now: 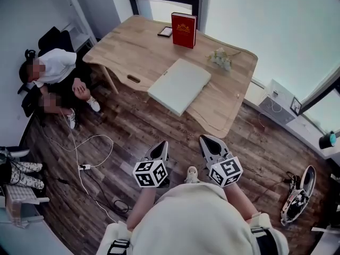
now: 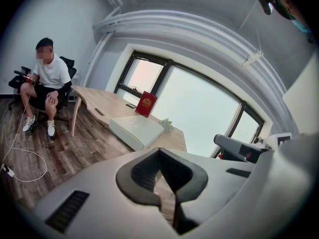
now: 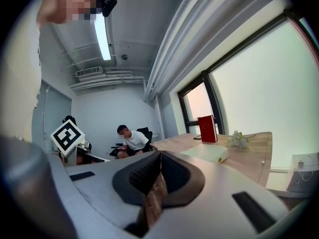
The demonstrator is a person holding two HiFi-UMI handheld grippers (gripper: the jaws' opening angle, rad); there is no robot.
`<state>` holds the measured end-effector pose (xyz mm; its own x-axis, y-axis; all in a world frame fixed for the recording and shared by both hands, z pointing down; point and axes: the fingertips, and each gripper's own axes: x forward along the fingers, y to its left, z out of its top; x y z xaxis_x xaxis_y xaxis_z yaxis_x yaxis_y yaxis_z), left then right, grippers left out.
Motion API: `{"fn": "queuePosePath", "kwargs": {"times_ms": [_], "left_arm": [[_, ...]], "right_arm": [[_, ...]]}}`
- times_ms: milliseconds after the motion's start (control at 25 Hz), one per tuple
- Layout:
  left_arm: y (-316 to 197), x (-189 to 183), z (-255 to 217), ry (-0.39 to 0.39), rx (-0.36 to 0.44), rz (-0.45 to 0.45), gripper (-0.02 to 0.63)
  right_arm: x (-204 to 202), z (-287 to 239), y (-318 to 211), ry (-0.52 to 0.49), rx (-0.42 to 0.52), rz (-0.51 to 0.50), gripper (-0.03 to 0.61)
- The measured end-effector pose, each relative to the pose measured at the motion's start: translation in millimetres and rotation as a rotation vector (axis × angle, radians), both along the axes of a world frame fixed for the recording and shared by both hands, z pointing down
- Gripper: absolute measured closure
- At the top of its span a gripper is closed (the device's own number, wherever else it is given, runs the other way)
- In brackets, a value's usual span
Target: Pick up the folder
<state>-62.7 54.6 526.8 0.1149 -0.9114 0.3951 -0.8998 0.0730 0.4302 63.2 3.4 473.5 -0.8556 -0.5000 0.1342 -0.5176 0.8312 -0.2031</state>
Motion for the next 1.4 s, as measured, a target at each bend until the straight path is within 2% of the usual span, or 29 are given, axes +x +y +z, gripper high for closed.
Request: {"fn": "queuePosePath", "kwargs": {"times_ms": [720,1040,1400], "left_arm": [[-98,-4,2,0.059,0.013,-0.104,0.594],[-116,-6,5,0.073,0.006,-0.140,0.594],[-119,-16,15,0.126,-0.004,-0.157,0.594]], "right_arm": [[4,3,-109,0.001,0.002,-0.074,0.558],[11,8,-130,0.000,-0.017,-0.087,0.560],[11,16,-135,0.010,-0.033,-0.085,0.560]]}}
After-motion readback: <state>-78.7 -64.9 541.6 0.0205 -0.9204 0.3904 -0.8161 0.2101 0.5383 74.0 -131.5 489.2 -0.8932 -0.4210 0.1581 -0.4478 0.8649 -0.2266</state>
